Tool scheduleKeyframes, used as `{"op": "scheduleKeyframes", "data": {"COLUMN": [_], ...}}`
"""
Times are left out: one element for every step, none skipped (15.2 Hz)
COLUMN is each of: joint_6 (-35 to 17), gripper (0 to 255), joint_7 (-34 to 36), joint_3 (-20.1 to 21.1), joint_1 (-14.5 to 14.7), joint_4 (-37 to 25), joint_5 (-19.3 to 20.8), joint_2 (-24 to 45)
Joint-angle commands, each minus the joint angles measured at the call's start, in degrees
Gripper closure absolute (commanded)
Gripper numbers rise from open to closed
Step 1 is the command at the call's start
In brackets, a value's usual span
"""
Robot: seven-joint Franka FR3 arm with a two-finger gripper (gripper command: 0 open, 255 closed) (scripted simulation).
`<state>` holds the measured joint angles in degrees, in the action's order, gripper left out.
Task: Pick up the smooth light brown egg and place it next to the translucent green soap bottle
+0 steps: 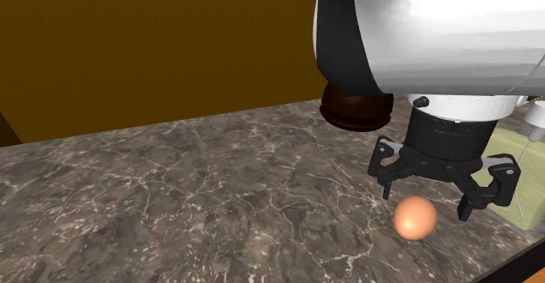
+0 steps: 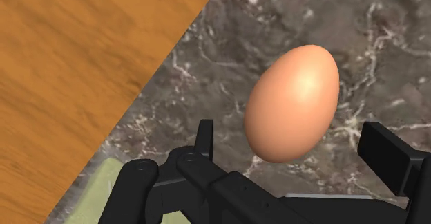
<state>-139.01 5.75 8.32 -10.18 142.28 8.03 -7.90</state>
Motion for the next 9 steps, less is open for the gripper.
{"op": "scheduleKeyframes", "data": {"joint_6": [3.8, 5.4, 5.4, 5.4, 5.4, 5.4, 5.4, 5.4, 5.4], "gripper": [0, 0, 0, 0, 0, 0, 0, 0, 0], "joint_7": [-0.8, -1.1, -1.1, -1.1, -1.1, -1.1, -1.1, -1.1, -1.1], "joint_3": [0.0, 0.0, 0.0, 0.0, 0.0, 0.0, 0.0, 0.0, 0.0], "joint_1": [0.3, 0.5, 0.5, 0.5, 0.5, 0.5, 0.5, 0.5, 0.5], "joint_4": [-1.1, -1.7, -1.7, -1.7, -1.7, -1.7, -1.7, -1.7, -1.7], "joint_5": [-1.1, -1.5, -1.5, -1.5, -1.5, -1.5, -1.5, -1.5, -1.5], "joint_2": [-2.7, -3.7, -3.7, -3.7, -3.7, -3.7, -3.7, -3.7, -3.7]}}
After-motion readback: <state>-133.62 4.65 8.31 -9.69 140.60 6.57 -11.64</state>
